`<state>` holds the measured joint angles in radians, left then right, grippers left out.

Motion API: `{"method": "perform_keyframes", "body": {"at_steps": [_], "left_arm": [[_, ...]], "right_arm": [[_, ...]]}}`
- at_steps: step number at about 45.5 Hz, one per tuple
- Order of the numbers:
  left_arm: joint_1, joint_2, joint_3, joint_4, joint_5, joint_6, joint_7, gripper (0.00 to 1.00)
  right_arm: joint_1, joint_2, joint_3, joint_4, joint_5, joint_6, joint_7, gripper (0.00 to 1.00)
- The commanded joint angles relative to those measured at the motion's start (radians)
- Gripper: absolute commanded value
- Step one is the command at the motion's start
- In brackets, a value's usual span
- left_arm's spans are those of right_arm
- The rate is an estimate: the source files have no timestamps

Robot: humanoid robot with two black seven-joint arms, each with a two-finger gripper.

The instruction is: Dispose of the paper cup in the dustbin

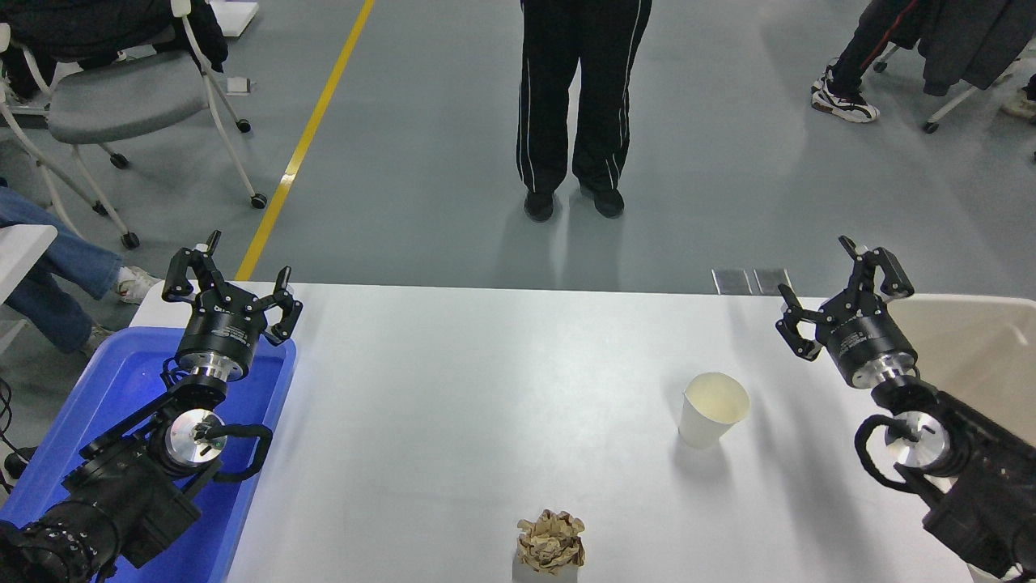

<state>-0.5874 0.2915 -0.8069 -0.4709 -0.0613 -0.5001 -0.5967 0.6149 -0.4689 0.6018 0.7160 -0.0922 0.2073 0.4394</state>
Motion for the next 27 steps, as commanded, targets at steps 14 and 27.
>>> {"method": "perform_keyframes", "body": {"at_steps": [14,27], "left_arm": [[0.000,0.000,0.000,0.000,0.000,0.000,0.000,1.00],[0.000,0.000,0.000,0.000,0.000,0.000,0.000,1.00]], "right_arm": [[0.020,-0.234,-0.122,0.407,-0.351,-0.272,-0.179,1.00],[0.066,-0.318,-0.163,0.497,-0.635,-0.151,-0.266,1.00]]}}
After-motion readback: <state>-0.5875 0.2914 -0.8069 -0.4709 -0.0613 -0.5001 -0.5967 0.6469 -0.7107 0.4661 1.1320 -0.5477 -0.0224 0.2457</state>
